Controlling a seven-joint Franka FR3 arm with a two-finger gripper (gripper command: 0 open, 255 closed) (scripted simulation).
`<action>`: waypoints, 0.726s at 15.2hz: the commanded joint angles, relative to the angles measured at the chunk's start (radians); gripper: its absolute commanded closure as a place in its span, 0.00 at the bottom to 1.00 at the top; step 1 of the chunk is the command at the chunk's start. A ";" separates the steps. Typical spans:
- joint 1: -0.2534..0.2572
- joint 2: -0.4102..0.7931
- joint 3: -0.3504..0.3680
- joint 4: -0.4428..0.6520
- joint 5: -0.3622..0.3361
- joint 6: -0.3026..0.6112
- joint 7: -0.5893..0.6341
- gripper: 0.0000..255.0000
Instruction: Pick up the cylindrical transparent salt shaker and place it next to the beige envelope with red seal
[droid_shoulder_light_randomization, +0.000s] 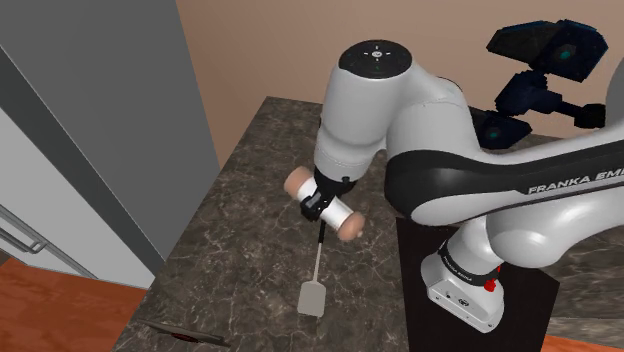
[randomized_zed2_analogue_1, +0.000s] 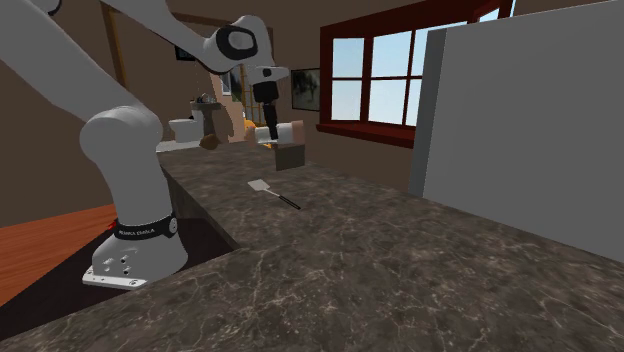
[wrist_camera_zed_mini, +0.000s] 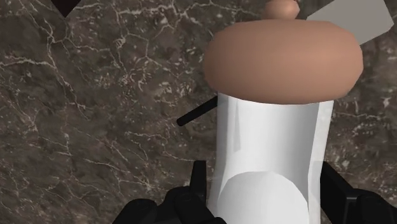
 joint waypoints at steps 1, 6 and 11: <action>0.005 0.037 0.050 0.041 0.007 -0.006 0.057 1.00; -0.005 0.148 0.179 0.161 -0.006 -0.021 0.200 1.00; -0.043 0.293 0.324 0.306 -0.069 -0.044 0.362 1.00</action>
